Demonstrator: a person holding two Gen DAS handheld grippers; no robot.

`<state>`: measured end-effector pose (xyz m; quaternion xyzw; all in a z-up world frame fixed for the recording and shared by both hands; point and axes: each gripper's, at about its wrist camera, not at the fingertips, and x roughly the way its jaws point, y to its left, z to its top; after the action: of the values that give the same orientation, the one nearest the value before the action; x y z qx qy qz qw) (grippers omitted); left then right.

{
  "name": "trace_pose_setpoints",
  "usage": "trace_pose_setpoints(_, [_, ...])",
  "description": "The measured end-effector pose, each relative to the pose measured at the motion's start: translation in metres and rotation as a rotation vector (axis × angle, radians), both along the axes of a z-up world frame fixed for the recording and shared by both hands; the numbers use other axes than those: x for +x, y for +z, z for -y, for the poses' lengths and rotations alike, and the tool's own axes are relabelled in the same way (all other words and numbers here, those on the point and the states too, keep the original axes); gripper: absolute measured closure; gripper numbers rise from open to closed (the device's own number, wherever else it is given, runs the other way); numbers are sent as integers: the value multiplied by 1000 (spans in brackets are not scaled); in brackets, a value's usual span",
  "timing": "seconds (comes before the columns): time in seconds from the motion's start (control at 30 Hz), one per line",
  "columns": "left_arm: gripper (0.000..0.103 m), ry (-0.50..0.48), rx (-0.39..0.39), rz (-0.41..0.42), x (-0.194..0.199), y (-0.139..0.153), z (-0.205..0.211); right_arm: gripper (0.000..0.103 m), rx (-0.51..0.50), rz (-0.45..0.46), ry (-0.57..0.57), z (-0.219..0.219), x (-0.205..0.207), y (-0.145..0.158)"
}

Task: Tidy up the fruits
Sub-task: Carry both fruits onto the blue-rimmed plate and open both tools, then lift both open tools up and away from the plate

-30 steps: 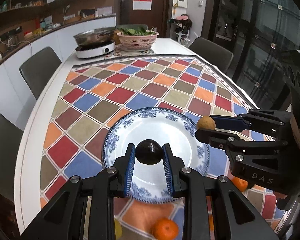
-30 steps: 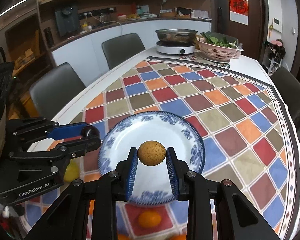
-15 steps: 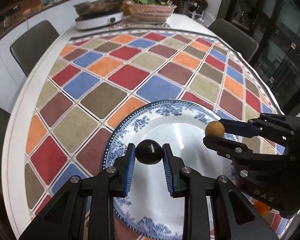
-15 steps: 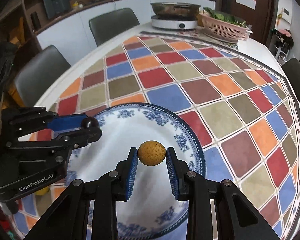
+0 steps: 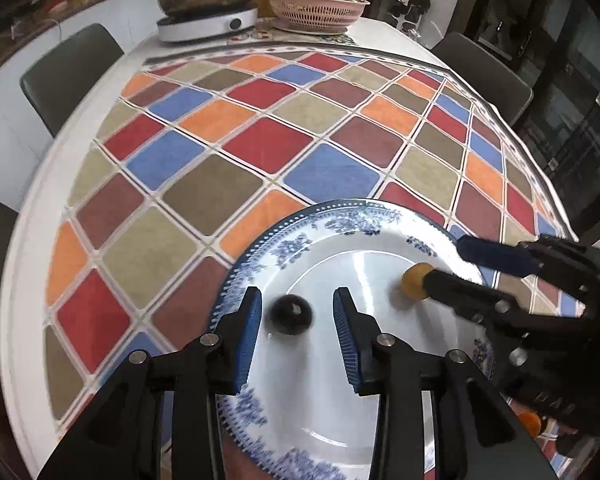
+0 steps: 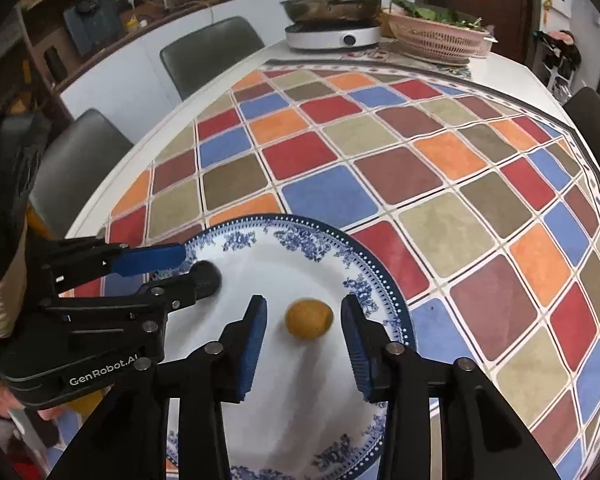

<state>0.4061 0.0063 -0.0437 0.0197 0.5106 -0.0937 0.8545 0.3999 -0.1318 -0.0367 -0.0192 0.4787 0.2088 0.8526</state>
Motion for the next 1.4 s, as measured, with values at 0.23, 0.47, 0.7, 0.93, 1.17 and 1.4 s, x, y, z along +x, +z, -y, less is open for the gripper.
trace_pose_setpoints(0.23, [66, -17, 48, 116, -39, 39, 1, 63, 27, 47, -31, 11, -21, 24])
trace_pose_setpoints(0.47, [60, -32, 42, 218, -84, 75, 5, 63, 54, 106, -37, 20, -57, 55])
trace_pose_setpoints(0.7, [50, -43, 26, 306, -134, 100, 10, 54, 48, 203, -30, 28, -107, 84])
trace_pose_setpoints(0.93, [46, -44, 14, 352, -175, 112, 12, 54, 23, 269, -17, 29, -152, 100])
trace_pose_setpoints(1.17, [43, -62, 3, 393, -220, 115, 14, 54, 6, 299, -37, 34, -191, 105])
trace_pose_setpoints(1.4, [43, -106, 15, 411, -253, 104, 26, 47, -19, 315, -42, 43, -228, 98])
